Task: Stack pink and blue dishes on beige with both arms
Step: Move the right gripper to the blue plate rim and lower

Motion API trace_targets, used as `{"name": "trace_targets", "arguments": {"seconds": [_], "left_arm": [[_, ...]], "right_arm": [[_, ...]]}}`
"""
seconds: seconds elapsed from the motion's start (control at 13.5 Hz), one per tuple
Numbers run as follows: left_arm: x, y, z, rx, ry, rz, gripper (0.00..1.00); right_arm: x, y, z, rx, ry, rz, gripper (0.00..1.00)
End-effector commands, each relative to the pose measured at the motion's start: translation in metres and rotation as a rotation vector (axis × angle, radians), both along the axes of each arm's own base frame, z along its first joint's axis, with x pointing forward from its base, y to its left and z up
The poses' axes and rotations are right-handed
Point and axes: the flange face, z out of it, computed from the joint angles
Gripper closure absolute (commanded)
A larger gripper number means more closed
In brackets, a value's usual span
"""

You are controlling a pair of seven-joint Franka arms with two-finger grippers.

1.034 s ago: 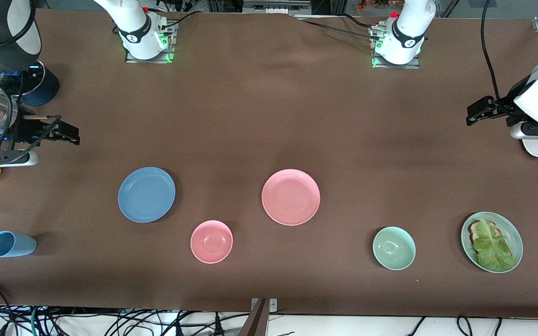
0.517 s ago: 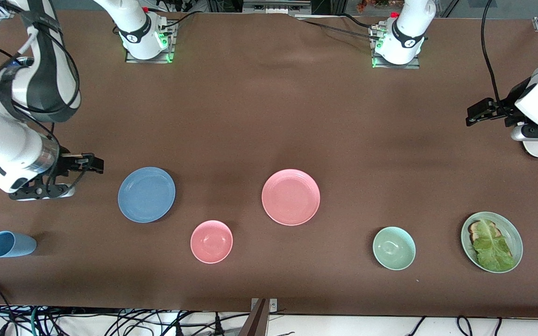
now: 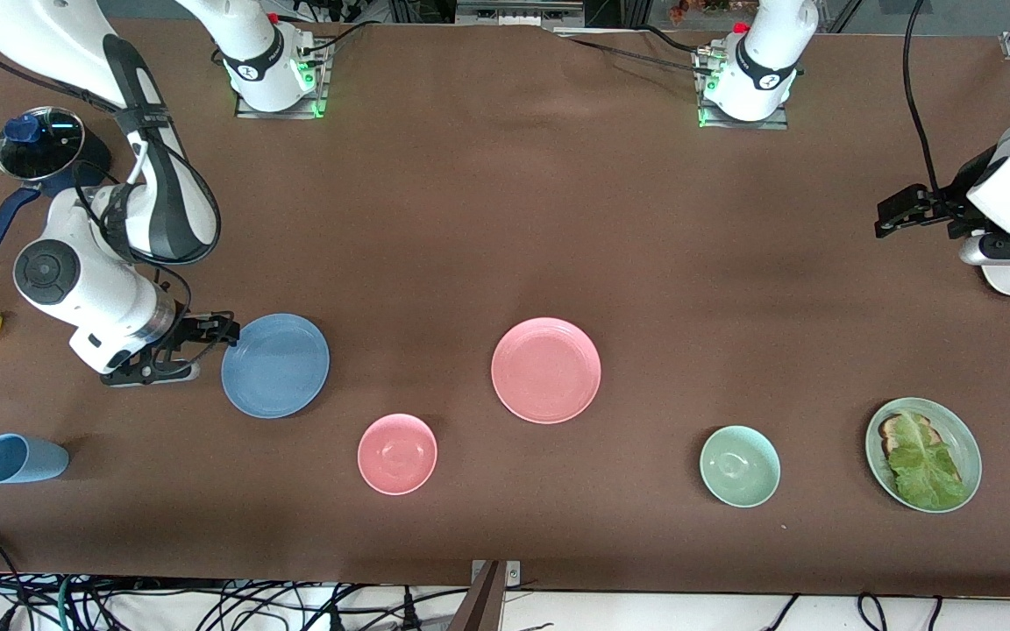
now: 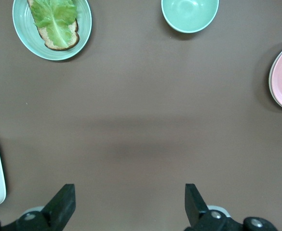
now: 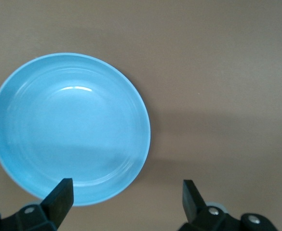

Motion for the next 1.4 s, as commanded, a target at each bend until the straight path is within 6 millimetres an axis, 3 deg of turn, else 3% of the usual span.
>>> {"name": "trace_targets", "arguments": {"seconds": [0.0, 0.3, 0.44, 0.59, 1.03, 1.33], "left_arm": [[-0.003, 0.004, 0.012, -0.016, -0.028, -0.012, 0.0], [0.001, 0.005, 0.008, -0.006, -0.02, -0.014, 0.0], [0.005, 0.003, 0.019, -0.003, -0.04, -0.012, 0.0], [0.008, 0.003, 0.025, -0.003, -0.051, -0.012, 0.0], [0.005, -0.004, 0.023, -0.003, -0.028, -0.031, 0.0], [0.004, -0.003, 0.023, -0.005, -0.025, -0.029, 0.0]], "right_arm": [[0.004, -0.01, -0.006, 0.007, -0.024, -0.001, 0.0], [0.011, -0.027, -0.026, 0.007, -0.067, 0.021, 0.01], [0.013, -0.03, -0.041, 0.007, -0.083, 0.027, 0.03], [0.014, -0.03, -0.054, 0.007, -0.094, 0.028, 0.08], [0.011, -0.028, -0.063, 0.01, -0.077, 0.026, 0.32], [0.01, -0.025, -0.075, 0.04, -0.068, -0.004, 0.35]]}}
